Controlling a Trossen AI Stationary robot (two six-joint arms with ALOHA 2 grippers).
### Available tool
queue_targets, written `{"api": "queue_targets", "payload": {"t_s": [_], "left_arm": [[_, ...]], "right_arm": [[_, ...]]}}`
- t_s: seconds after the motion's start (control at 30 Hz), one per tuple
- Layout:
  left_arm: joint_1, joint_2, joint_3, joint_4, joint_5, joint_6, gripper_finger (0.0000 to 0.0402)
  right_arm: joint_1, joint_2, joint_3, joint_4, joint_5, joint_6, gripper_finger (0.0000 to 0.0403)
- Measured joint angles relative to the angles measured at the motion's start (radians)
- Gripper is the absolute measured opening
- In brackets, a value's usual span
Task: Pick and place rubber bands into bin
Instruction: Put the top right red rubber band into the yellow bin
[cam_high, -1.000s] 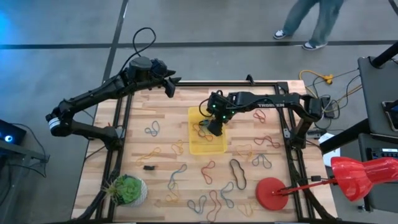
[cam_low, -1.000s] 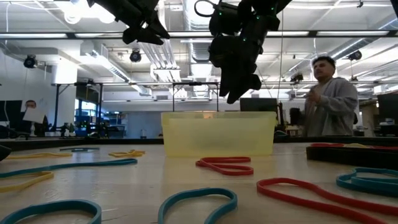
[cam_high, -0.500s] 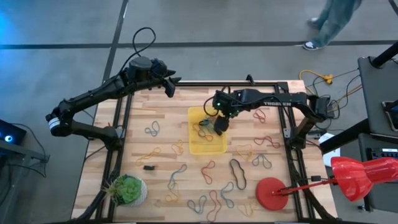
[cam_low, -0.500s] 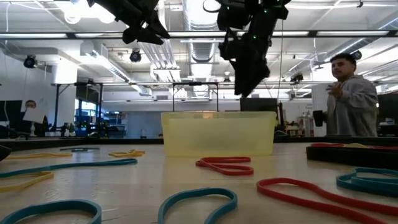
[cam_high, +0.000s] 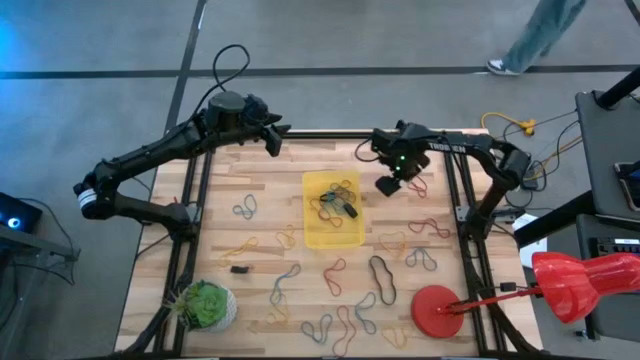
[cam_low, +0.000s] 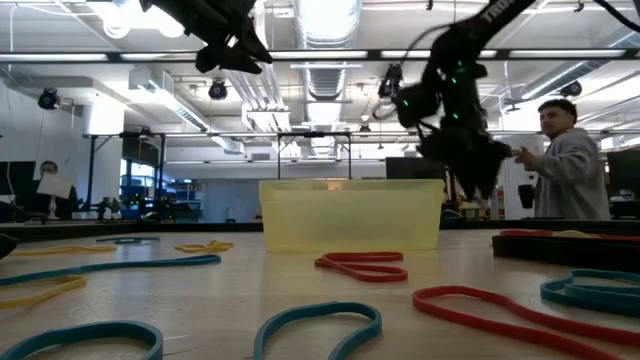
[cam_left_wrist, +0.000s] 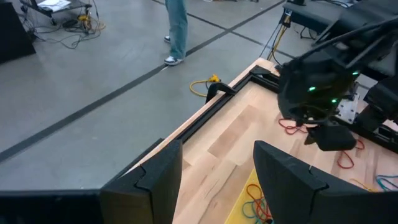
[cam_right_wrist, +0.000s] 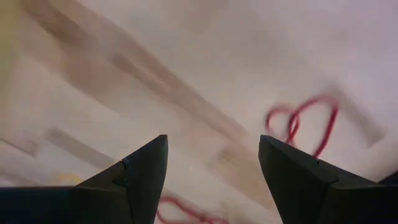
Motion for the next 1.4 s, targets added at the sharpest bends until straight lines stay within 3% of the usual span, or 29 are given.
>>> {"api": "queue_targets", "payload": {"t_s": [0.3,0.47,0.77,1.0,1.1,1.33,1.4], "left_arm": [[0.0,0.0,-0.001,0.001,0.0,-0.001,0.0183],[0.0,0.008,0.002,0.007,0.0,-0.001,0.0183],[0.0,0.018,0.009,0.004,0.001,-0.051,0.0183],[0.0,0.018,0.009,0.011,0.001,-0.05,0.0183],[0.0,0.018,0.009,0.015,0.001,-0.049,0.0183],[0.0,0.018,0.008,0.031,0.001,-0.048,0.0183],[0.0,0.018,0.008,0.03,0.001,-0.047,0.0183]], "right_arm": [[-0.06,0.0,-0.167,0.059,0.118,-0.023,0.0237],[-0.078,0.0,-0.21,0.161,0.099,-0.116,0.0237],[-0.251,-0.006,-0.27,0.194,0.041,-0.214,0.0221],[-0.249,-0.013,-0.276,0.192,0.043,-0.233,0.0211],[-0.249,-0.011,-0.271,0.189,0.024,-0.178,0.0177],[-0.244,-0.011,-0.273,0.197,-0.002,-0.075,0.0039],[-0.239,-0.011,-0.273,0.2,-0.022,-0.039,0.0016]]}}
